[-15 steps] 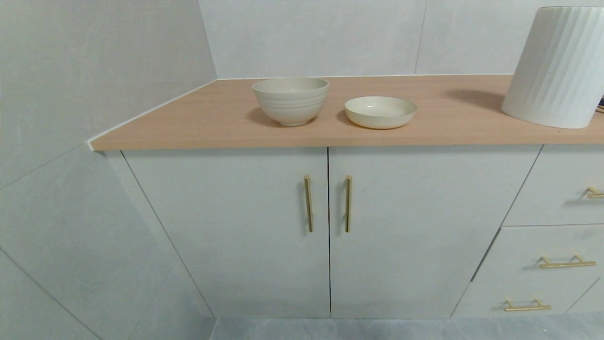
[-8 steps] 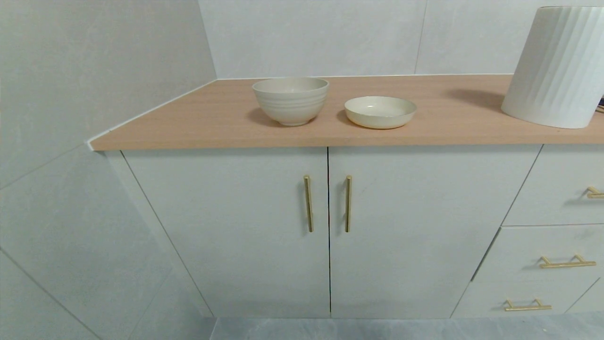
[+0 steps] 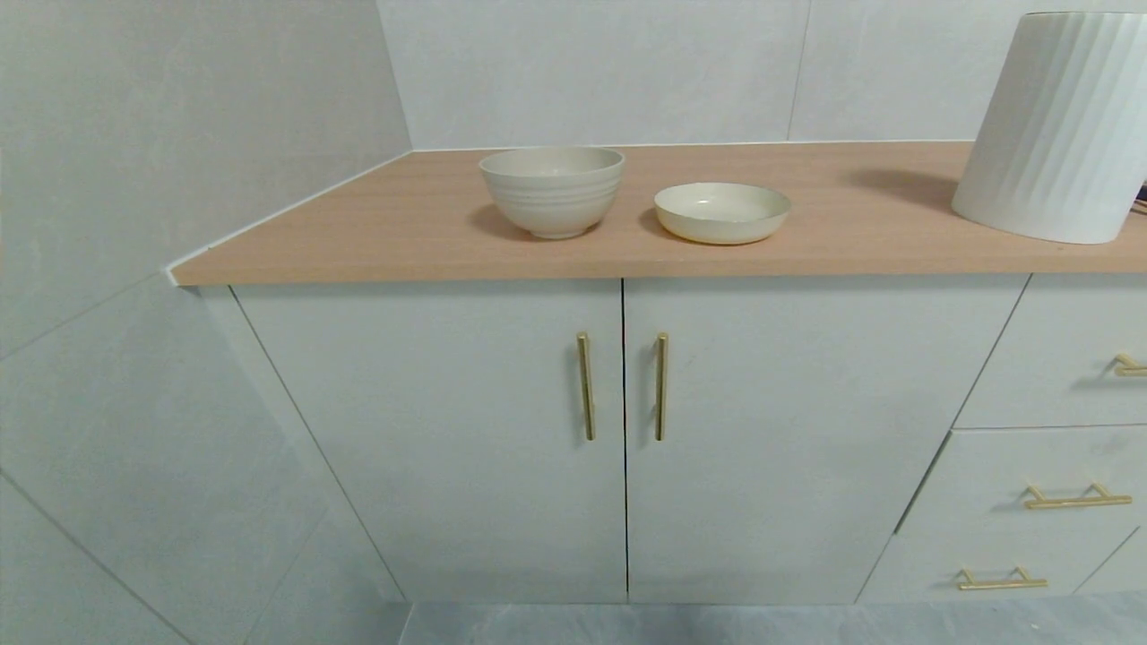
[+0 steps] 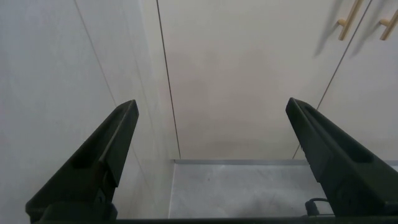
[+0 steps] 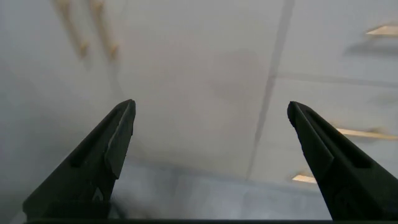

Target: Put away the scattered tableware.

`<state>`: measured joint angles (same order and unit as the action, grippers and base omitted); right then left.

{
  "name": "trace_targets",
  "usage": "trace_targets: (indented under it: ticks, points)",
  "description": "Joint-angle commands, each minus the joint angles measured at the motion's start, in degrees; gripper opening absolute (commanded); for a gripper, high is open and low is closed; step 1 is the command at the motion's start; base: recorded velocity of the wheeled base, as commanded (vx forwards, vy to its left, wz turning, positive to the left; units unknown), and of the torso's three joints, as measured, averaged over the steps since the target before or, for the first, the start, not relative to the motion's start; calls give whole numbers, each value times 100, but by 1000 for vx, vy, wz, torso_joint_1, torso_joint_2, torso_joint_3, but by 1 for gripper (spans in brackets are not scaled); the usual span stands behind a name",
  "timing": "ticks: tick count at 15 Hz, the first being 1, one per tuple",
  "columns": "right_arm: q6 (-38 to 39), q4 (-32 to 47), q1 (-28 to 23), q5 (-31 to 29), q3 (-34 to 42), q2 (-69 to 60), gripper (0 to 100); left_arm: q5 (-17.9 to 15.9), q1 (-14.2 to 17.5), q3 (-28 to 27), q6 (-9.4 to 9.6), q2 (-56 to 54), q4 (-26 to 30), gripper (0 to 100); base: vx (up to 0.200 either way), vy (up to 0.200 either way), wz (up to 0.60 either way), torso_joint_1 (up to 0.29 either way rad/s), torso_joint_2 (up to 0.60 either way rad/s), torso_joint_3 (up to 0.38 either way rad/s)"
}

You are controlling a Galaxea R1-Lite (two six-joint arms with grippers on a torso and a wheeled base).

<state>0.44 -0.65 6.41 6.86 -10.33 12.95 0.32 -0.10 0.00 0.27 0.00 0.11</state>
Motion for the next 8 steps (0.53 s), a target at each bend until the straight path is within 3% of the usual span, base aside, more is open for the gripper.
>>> trace_targets:
  ticks: [1, 5, 8]
  points:
    - [-18, -41, 413, 254, -497, 2063, 100, 3, 1, 0, 0, 9, -2, 100, 0, 0, 0, 0, 0, 0]
    - [-35, -287, 756, 333, -1815, 4216, 100, 3, 1, 0, -9, 9, -2, 100, 0, 0, 0, 0, 0, 0]
    - [-9, -885, 1363, 298, -2545, 5745, 100, 3, 1, 0, 0, 9, -2, 100, 0, 0, 0, 0, 0, 0]
